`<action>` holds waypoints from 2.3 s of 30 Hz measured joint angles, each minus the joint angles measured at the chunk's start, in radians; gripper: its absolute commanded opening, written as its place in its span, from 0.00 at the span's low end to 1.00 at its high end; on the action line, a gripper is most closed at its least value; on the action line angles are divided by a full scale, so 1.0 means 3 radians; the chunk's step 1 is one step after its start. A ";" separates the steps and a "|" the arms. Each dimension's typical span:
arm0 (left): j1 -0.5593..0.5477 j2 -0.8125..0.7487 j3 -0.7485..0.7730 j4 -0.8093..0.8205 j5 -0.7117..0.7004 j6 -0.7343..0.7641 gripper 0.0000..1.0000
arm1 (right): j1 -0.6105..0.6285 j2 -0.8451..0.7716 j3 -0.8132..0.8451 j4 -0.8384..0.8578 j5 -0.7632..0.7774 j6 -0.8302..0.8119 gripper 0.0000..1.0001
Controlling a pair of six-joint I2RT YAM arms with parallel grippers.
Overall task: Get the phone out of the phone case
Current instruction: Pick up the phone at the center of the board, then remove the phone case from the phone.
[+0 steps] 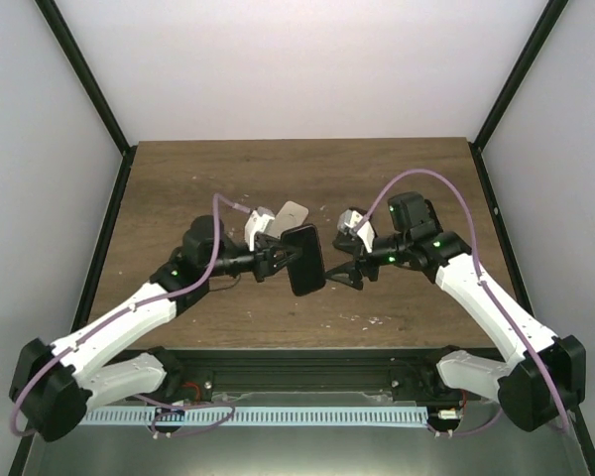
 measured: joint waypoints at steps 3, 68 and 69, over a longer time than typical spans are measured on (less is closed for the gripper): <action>0.0003 -0.0272 -0.0051 0.0003 0.0360 0.0191 0.00 | 0.0005 -0.0042 -0.0036 -0.0155 -0.0361 -0.0296 0.79; 0.0366 0.0397 -0.0067 0.1443 0.1718 -0.0931 0.00 | 0.0217 0.0151 0.0175 -0.1034 -0.1191 -0.1546 0.28; 0.0367 0.0415 -0.0057 0.1451 0.1741 -0.0945 0.00 | 0.0223 0.0154 0.0182 -0.1053 -0.1188 -0.1569 0.28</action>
